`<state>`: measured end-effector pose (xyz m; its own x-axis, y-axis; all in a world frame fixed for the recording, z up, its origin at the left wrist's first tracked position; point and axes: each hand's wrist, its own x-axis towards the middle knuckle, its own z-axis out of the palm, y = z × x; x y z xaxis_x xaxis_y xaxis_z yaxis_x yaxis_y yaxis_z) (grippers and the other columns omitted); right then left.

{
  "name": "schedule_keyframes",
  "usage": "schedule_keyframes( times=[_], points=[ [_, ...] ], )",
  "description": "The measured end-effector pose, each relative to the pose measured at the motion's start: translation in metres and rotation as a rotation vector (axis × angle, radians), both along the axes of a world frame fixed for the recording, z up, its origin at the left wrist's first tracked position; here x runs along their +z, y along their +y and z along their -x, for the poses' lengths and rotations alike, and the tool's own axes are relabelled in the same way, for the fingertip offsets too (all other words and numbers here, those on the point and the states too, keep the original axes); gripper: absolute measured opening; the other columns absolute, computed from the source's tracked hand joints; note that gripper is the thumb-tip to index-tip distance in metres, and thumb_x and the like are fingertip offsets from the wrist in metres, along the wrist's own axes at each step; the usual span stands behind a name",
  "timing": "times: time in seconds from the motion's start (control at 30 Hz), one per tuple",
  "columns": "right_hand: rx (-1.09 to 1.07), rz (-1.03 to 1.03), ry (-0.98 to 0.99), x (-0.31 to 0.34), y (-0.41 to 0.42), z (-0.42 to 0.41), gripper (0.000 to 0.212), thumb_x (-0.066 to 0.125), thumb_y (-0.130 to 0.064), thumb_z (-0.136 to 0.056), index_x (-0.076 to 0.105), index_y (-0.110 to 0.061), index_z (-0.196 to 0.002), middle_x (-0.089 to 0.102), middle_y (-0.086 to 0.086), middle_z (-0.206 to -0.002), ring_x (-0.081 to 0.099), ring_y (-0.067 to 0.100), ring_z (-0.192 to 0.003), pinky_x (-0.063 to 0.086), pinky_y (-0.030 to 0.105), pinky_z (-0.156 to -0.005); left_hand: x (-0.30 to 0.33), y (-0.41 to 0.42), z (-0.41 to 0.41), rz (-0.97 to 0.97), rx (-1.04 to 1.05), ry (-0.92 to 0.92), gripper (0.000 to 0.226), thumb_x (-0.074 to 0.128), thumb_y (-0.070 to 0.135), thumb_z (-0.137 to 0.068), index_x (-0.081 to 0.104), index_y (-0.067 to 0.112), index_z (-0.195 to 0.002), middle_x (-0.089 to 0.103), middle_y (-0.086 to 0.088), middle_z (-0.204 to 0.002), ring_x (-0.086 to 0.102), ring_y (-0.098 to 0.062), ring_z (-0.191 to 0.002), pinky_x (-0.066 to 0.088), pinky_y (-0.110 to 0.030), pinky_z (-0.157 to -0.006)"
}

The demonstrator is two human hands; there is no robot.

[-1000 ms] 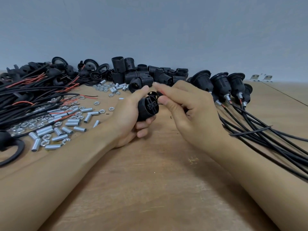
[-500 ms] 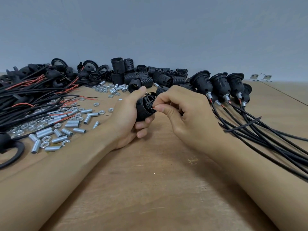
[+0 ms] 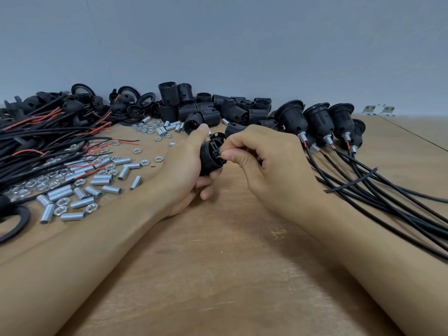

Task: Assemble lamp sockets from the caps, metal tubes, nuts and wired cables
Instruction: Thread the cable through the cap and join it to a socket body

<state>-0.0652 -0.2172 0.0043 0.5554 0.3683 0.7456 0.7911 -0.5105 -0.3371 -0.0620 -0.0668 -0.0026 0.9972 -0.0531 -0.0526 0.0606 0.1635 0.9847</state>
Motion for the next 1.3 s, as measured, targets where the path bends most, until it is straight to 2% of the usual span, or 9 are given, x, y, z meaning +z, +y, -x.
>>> schedule_keyframes(
  times=[0.2,0.4,0.53,0.7,0.87,1.03,1.13,1.2,1.3],
  points=[
    [0.012,-0.014,0.052,0.001,0.0,0.001,0.009,0.065,-0.006,-0.09,0.071,-0.004,-0.085,0.069,0.0,-0.08,0.055,0.008,-0.076,0.036,0.007,-0.069,0.0,0.001,0.0,0.011,-0.008,0.004,0.051,0.036,0.046,-0.104,0.05,0.012,-0.069,0.043,-0.005,-0.046,0.021,-0.011,-0.032,0.027,-0.018,-0.032],
    [0.018,0.05,-0.029,0.001,0.002,0.004,0.007,0.067,-0.005,-0.089,0.072,-0.004,-0.084,0.067,0.003,-0.077,0.059,0.015,-0.07,0.044,0.024,-0.067,-0.002,-0.002,-0.001,-0.029,0.077,-0.032,0.053,0.034,0.046,-0.105,0.047,0.01,-0.068,0.044,-0.006,-0.044,0.023,-0.013,-0.028,0.026,-0.017,-0.032],
    [0.033,-0.084,0.132,0.001,0.002,0.007,0.004,0.073,-0.011,-0.087,0.074,-0.007,-0.088,0.065,-0.008,-0.074,0.055,-0.003,-0.064,0.042,0.011,-0.065,-0.003,-0.001,-0.002,0.003,0.064,-0.024,0.052,0.034,0.049,-0.104,0.049,0.012,-0.071,0.043,-0.008,-0.047,0.022,-0.012,-0.029,0.026,-0.017,-0.033],
    [0.067,-0.019,0.094,0.003,-0.001,0.007,0.007,0.071,-0.005,-0.087,0.074,-0.005,-0.093,0.072,-0.003,-0.083,0.061,0.005,-0.078,0.044,0.011,-0.067,-0.003,0.001,-0.003,0.035,0.06,-0.011,0.046,0.035,0.048,-0.104,0.048,0.011,-0.079,0.043,-0.007,-0.046,0.022,-0.012,-0.03,0.026,-0.017,-0.032],
    [0.085,0.049,0.142,0.003,-0.006,0.003,0.006,0.067,-0.006,-0.089,0.073,-0.008,-0.091,0.057,-0.022,-0.074,0.056,-0.004,-0.068,0.045,0.012,-0.069,-0.005,-0.002,-0.001,-0.063,0.094,-0.085,0.053,0.034,0.046,-0.105,0.053,0.01,-0.071,0.044,-0.01,-0.052,0.025,-0.011,-0.029,0.028,-0.018,-0.032],
    [0.196,-0.076,0.477,0.002,-0.01,0.0,0.017,0.067,-0.004,-0.09,0.064,-0.012,-0.104,0.065,-0.002,-0.087,0.061,0.012,-0.08,0.053,0.036,-0.077,-0.01,0.001,-0.005,-0.212,0.115,-0.18,0.057,0.036,0.05,-0.104,0.056,-0.001,-0.087,0.045,-0.011,-0.057,0.031,-0.013,-0.029,0.034,-0.023,-0.038],
    [0.256,-0.158,0.678,0.005,-0.011,-0.001,0.04,0.066,-0.001,-0.089,0.052,-0.012,-0.125,0.062,0.015,-0.106,0.06,0.025,-0.096,0.05,0.036,-0.086,-0.013,0.004,-0.008,-0.241,0.141,-0.207,0.057,0.038,0.05,-0.104,0.055,-0.002,-0.089,0.049,-0.011,-0.058,0.033,-0.014,-0.03,0.035,-0.025,-0.04],
    [0.245,-0.156,0.705,0.012,-0.019,-0.004,0.046,0.065,-0.011,-0.085,0.051,-0.016,-0.128,0.062,0.01,-0.115,0.059,0.017,-0.111,0.048,0.033,-0.098,-0.015,0.005,-0.008,-0.234,0.141,-0.201,0.053,0.038,0.052,-0.103,0.056,0.008,-0.081,0.054,-0.007,-0.055,0.033,-0.015,-0.03,0.035,-0.025,-0.042],
    [0.239,-0.059,0.827,0.027,-0.038,-0.009,0.044,0.066,-0.018,-0.078,0.059,-0.017,-0.122,0.065,0.005,-0.118,0.06,0.01,-0.111,0.048,0.02,-0.094,-0.016,0.005,-0.01,-0.24,0.134,-0.203,0.051,0.038,0.056,-0.102,0.052,0.015,-0.074,0.057,-0.005,-0.053,0.034,-0.017,-0.03,0.035,-0.026,-0.044]
  ],
)
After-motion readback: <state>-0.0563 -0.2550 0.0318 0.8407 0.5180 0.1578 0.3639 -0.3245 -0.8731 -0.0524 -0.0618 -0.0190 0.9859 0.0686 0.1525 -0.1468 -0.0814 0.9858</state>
